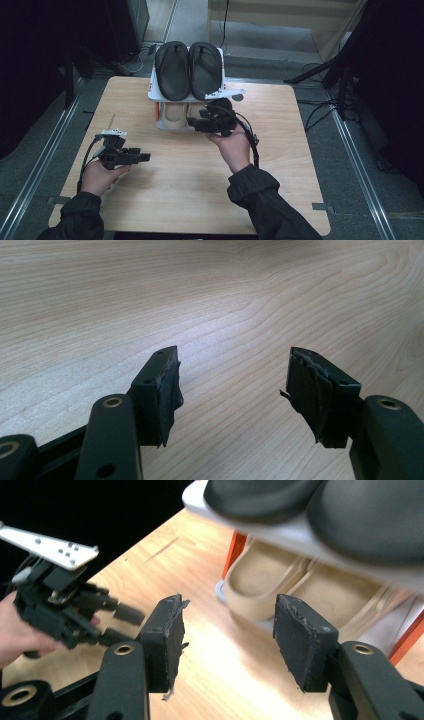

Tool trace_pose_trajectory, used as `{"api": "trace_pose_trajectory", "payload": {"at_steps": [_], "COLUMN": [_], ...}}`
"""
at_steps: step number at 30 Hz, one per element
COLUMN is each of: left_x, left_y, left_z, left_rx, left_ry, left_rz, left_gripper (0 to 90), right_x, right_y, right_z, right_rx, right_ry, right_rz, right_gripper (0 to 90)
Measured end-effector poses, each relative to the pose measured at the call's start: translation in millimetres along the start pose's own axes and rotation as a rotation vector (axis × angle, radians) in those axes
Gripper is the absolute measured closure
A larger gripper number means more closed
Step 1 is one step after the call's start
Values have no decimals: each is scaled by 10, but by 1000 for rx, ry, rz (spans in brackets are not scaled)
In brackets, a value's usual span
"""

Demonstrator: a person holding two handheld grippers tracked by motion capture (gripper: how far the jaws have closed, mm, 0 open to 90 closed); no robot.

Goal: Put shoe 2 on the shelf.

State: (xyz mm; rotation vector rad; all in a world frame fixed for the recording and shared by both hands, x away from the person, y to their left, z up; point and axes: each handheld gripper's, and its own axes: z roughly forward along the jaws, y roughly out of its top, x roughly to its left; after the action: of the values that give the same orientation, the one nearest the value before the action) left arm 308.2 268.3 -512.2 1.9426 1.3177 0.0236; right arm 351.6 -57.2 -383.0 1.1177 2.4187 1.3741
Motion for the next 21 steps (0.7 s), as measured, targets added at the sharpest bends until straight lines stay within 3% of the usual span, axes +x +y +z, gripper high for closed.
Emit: {"api": "trace_pose_trajectory", "payload": {"at_steps": [9, 14, 19, 21], "left_x": [-37, -68, -86, -96], "left_y": [37, 54, 59, 60], "left_z": [50, 81, 105, 108], "left_rx": [-1, -2, 2, 6], "left_ry": [4, 16, 29, 34], "left_rz": [-1, 9, 18, 23], "left_gripper": [394, 393, 394, 394], "right_x": [29, 29, -18, -59], "right_y": [-408, -600, -796, -873], "right_z": [43, 44, 60, 58], "right_rx": [18, -8, 1, 10], "right_ry": [23, 63, 54, 55], "right_rz": [-31, -31, -47, -30], "right_gripper": [461, 462, 462, 464]}}
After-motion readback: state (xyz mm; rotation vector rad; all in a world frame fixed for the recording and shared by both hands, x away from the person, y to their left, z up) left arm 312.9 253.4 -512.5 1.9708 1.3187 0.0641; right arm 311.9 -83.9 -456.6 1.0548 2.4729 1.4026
